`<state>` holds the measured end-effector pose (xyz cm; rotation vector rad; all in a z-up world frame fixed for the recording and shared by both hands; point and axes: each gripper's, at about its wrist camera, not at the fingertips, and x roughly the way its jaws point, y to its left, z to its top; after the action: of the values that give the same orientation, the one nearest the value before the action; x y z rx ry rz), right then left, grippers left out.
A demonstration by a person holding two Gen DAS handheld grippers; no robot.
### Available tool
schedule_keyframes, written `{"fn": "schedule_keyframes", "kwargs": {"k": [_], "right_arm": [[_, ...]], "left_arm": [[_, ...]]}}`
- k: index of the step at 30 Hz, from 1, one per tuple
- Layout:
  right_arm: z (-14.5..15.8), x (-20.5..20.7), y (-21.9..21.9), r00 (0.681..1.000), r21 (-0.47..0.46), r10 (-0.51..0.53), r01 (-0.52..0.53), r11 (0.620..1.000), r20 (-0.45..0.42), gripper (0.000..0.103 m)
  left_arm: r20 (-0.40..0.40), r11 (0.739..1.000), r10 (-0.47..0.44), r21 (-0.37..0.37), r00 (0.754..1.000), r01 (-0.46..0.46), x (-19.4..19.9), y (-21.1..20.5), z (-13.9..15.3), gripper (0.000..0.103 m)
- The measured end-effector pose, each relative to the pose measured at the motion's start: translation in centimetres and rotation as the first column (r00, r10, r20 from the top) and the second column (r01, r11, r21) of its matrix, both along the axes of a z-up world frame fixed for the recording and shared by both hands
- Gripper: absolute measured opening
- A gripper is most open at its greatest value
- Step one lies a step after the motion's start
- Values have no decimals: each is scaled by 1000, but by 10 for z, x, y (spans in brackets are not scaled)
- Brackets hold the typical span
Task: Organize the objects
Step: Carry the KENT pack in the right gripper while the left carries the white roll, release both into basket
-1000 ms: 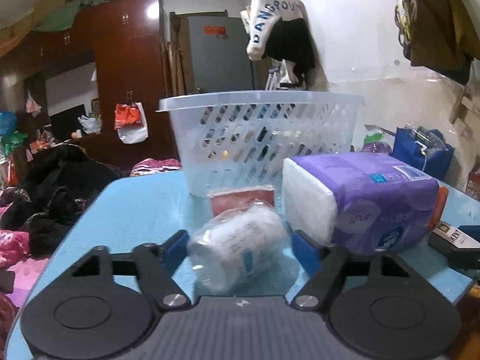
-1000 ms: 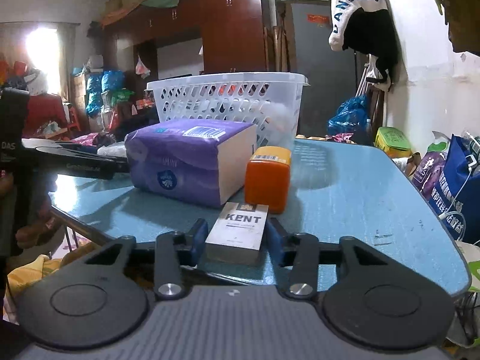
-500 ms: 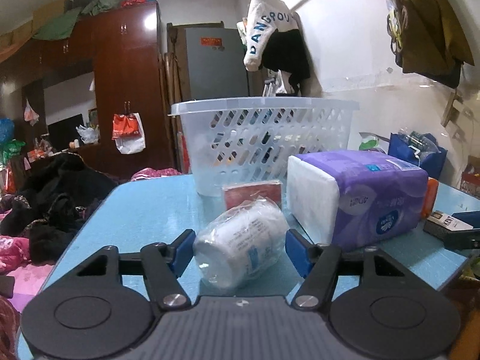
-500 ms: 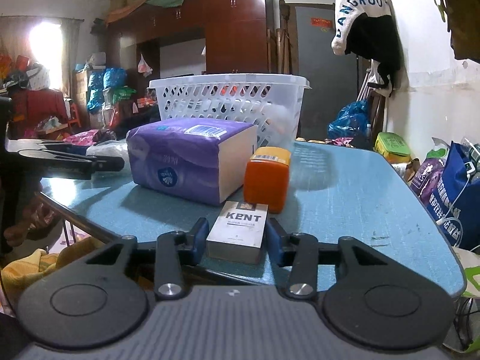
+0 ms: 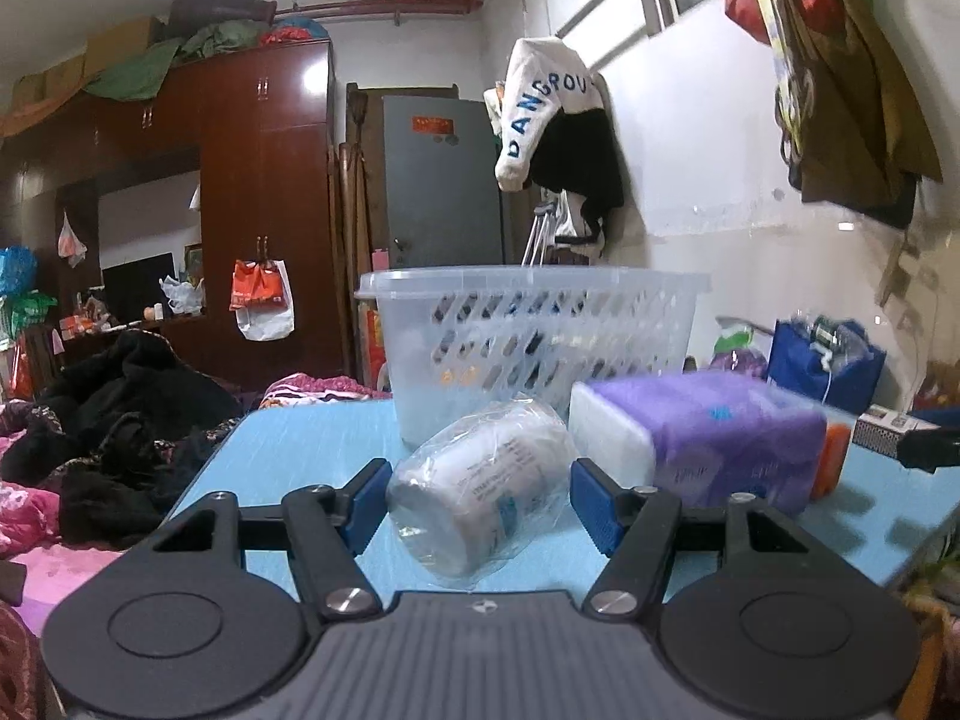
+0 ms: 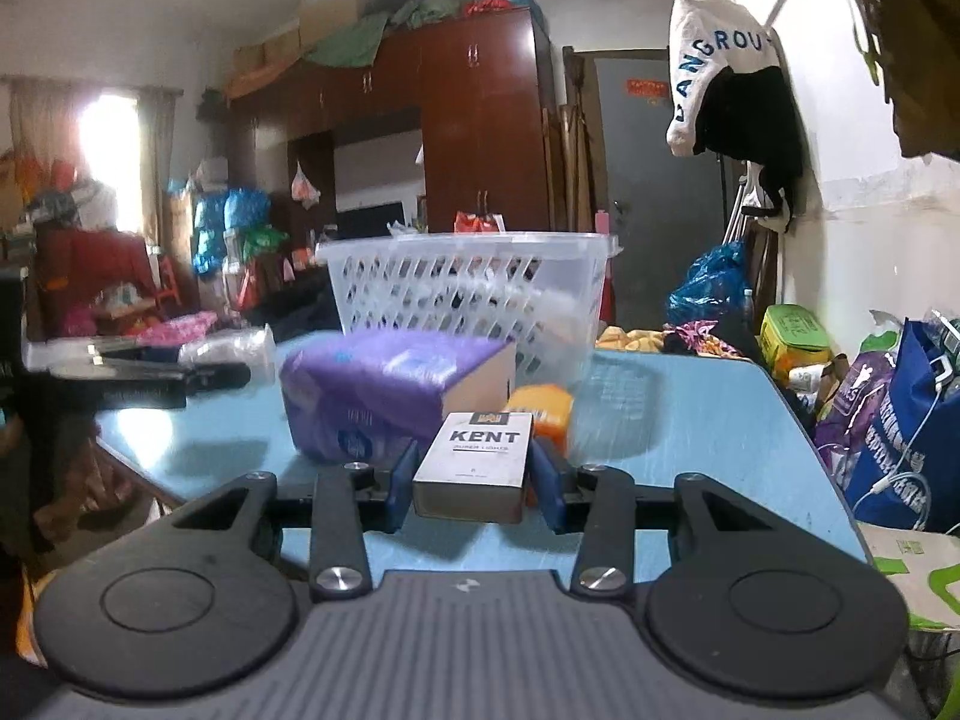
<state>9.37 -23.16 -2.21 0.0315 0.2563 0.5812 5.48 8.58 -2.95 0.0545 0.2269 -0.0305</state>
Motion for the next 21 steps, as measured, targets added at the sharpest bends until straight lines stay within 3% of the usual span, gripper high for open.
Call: {"fn": "schedule_keyframes", "kwargs": {"k": [7,13,18,21], "right_arm": [[47,34,1,999,63,30,-33,997,41,44],[86,81,28,998,28,36,-37,999,51,44],[109,124,53,999,16,21,-22,1000,45,44],[115,152,69,999,-25,-17,18,1000,47,44]], "left_arm": [[43,998,-30,-52,999,32,30,-6,46,68],[34,996,-17,-86,999,20,69,2,95,68],[0,999,-8,-40,1000,8,108,-7,132,68],[-46,999,45,-12,998,-45,142,-11,142,68]]}}
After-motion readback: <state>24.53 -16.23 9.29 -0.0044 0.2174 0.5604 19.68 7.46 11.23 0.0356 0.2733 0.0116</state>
